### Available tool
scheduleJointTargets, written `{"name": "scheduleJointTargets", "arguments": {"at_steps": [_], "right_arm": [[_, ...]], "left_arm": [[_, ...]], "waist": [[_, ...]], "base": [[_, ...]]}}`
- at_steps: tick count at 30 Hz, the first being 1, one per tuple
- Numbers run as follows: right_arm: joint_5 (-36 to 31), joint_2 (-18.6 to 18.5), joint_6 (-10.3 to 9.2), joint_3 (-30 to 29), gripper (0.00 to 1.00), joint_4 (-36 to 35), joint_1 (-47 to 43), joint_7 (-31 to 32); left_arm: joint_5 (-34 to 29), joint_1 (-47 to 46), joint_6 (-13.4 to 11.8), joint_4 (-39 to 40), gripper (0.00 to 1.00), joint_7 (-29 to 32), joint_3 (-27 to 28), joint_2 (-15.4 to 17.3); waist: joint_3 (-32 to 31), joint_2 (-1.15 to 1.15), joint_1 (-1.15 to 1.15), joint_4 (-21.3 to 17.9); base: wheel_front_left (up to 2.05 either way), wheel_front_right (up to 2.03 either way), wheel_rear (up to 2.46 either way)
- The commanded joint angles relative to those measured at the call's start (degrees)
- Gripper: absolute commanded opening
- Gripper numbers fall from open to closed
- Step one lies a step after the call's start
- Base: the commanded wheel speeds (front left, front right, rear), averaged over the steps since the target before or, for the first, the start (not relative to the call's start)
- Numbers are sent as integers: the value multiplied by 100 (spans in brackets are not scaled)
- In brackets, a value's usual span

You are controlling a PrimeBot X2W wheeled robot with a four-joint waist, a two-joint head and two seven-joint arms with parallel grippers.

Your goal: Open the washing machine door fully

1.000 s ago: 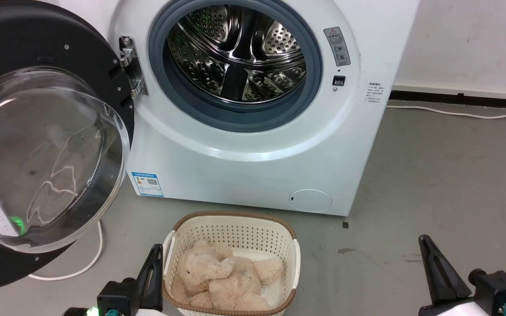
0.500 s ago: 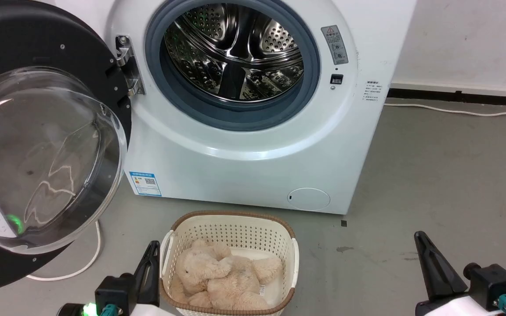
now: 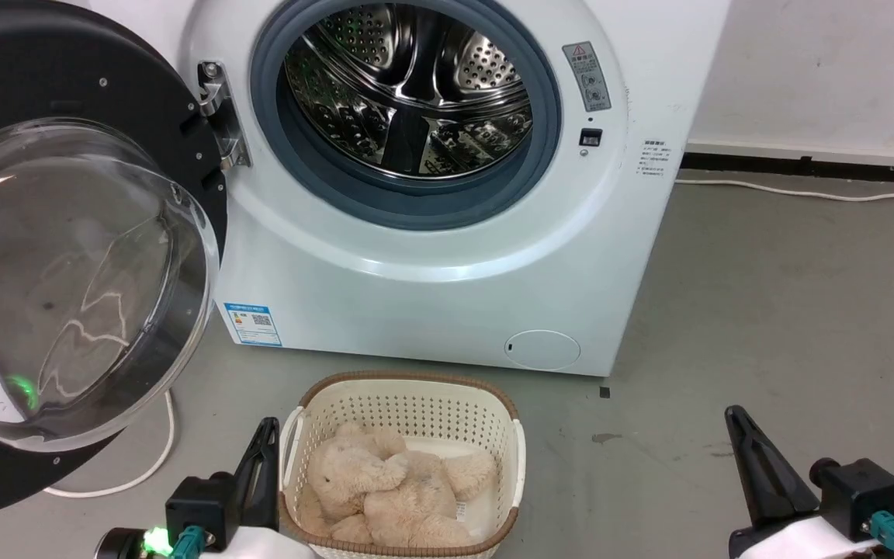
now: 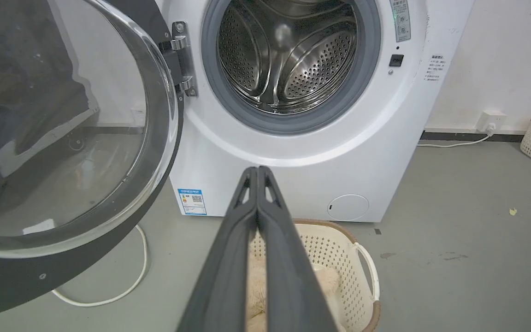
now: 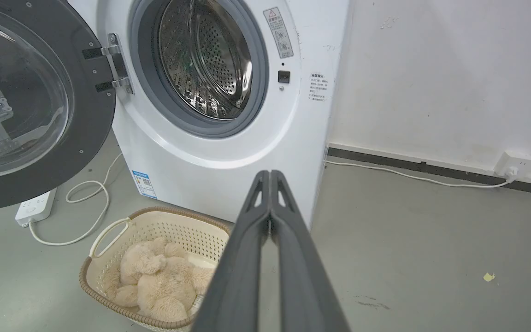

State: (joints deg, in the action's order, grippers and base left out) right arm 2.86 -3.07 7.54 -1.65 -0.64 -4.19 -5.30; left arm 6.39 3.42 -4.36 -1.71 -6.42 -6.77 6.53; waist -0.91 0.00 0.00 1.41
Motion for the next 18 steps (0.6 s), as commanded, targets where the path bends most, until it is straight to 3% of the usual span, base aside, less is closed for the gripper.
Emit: {"name": "scheduleJointTargets", "arguments": {"at_steps": [1,18], "right_arm": [[-58,11,-3,12,0,15,106,35],[-139,14,-4,67,0,32,217,210]], "left_arm": [[-74,-102,33,33,0,51,46,-24],[-274,-187,176,82,0,260,270,-145]], "waist": [[3,0,0,-5],[34,0,0,-53]], "base": [[0,0,0],[0,0,0]]}}
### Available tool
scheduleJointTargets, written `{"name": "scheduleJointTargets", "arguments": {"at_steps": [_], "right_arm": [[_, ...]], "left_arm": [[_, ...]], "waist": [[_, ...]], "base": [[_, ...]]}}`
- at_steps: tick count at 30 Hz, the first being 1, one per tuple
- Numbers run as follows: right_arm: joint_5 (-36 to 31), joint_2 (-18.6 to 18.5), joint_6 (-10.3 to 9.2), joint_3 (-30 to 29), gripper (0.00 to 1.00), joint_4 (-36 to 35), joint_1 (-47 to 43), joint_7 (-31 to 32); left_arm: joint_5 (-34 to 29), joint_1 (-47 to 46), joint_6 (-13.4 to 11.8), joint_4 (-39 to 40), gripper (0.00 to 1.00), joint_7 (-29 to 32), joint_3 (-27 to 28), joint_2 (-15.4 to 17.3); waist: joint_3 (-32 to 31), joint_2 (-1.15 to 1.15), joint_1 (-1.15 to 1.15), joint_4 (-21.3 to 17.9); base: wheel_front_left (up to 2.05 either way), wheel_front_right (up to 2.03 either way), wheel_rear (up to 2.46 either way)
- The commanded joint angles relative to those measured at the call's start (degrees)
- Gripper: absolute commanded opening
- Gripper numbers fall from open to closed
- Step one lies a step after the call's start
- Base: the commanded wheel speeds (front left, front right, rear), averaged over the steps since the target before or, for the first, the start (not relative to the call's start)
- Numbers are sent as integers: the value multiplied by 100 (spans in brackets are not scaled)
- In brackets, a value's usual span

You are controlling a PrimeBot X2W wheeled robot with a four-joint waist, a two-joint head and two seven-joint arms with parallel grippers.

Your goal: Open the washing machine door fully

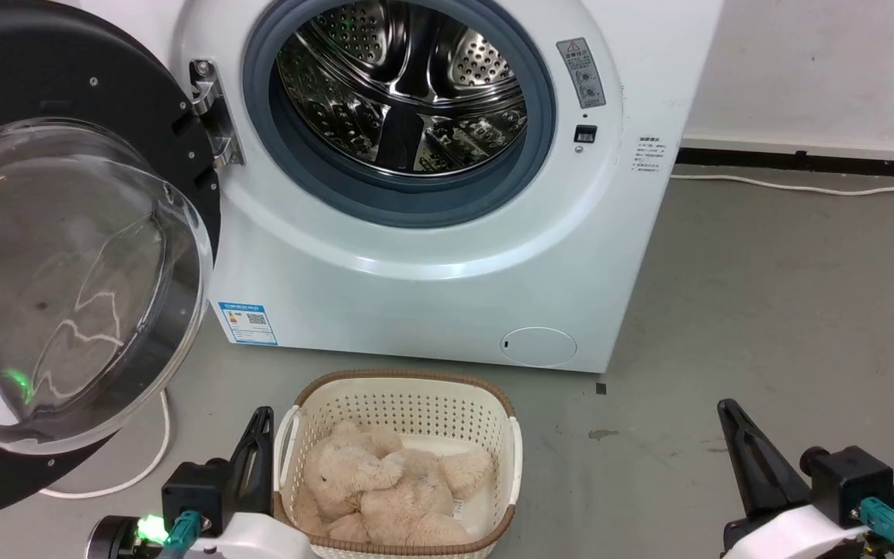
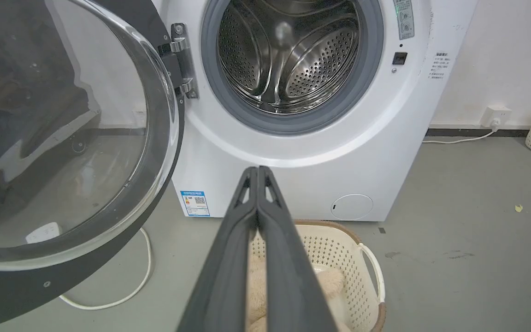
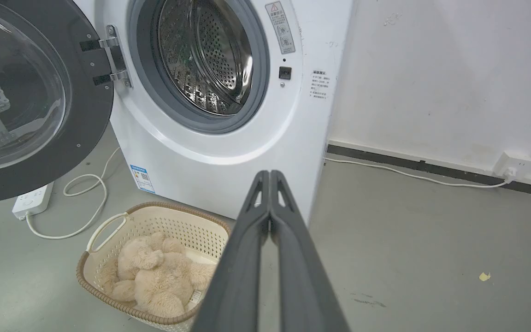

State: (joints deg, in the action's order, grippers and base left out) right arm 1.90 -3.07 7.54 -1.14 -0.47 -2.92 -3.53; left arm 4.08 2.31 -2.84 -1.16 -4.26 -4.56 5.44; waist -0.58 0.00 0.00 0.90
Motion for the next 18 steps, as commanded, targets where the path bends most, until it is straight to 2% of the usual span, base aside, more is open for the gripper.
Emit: {"name": "scheduleJointTargets", "arguments": {"at_steps": [1,18], "right_arm": [[-46,14,-4,18,0,16,96,43],[-123,17,-5,69,0,32,201,209]], "left_arm": [[-55,-81,32,30,0,55,61,-43],[-244,-161,167,76,0,253,273,-157]], "waist": [[4,0,0,-5],[33,0,0,-51]], "base": [[0,0,0],[0,0,0]]}}
